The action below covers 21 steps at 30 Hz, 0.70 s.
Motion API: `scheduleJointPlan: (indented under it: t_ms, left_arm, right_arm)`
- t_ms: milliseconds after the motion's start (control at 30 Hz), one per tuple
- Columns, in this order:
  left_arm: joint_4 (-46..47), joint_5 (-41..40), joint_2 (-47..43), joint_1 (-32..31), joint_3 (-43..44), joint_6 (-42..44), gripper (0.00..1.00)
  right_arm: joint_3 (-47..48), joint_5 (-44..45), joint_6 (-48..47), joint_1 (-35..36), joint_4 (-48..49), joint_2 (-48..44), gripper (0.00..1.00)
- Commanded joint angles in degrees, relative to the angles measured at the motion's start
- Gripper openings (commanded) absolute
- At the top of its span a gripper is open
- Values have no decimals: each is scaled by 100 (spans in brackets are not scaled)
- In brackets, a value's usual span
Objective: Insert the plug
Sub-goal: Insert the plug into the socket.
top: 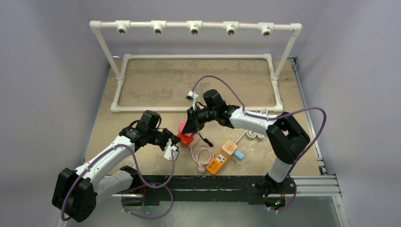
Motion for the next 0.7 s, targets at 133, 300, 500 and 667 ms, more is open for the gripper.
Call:
scheduleJointPlan:
  t_ms: [133, 300, 500, 667]
  left_arm:
    - [-173, -174, 80, -88, 54, -156, 4]
    - [-155, -200, 97, -114, 59, -171, 3]
    - [-186, -235, 85, -130, 44, -187, 2]
    - [-179, -227, 55, -149, 50, -228, 1]
  right_arm:
    - [12, 36, -60, -16, 109, -32, 0]
    - [25, 48, -64, -24, 63, 3, 0]
    - [-63, 151, -104, -15, -54, -74, 0]
    - [-120, 266, -131, -15, -102, -152, 0]
